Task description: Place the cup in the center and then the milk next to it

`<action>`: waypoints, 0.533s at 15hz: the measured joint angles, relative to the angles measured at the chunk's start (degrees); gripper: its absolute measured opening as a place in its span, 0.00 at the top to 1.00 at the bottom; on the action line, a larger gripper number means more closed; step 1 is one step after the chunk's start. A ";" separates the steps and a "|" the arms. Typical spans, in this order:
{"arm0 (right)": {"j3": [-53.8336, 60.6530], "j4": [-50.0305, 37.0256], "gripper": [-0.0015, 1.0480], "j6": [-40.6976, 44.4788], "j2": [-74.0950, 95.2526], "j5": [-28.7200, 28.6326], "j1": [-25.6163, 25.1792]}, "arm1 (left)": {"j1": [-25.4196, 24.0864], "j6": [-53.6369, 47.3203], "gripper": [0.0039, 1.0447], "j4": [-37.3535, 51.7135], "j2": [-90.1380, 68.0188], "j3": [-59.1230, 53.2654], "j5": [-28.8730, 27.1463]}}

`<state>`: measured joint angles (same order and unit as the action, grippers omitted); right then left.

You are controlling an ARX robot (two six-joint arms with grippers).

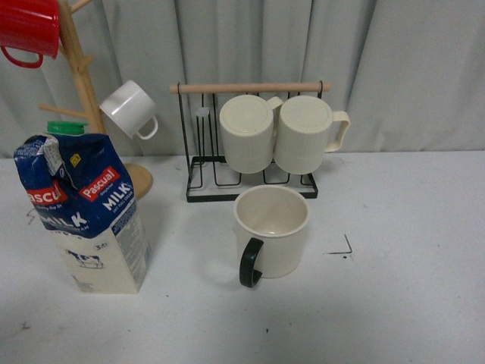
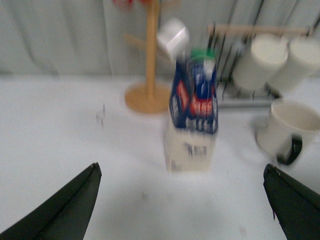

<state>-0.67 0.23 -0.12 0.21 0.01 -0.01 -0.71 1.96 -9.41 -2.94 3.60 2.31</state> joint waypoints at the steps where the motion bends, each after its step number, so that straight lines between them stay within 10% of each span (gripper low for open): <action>1: 0.00 -0.04 0.47 -0.02 0.00 -0.07 0.00 | 0.31 2.08 0.06 -6.82 -11.17 6.14 1.36; 5: -0.02 -0.04 0.04 -0.02 0.00 -0.04 0.00 | 8.50 2.08 0.06 21.97 -41.88 16.79 -0.85; 8: 0.00 -0.04 0.06 0.00 0.00 -0.04 0.00 | 6.36 0.07 0.06 34.36 -62.12 22.82 5.40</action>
<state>-0.67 0.19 -0.12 0.21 -0.03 -0.01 5.65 2.02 24.95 -65.06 26.41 7.70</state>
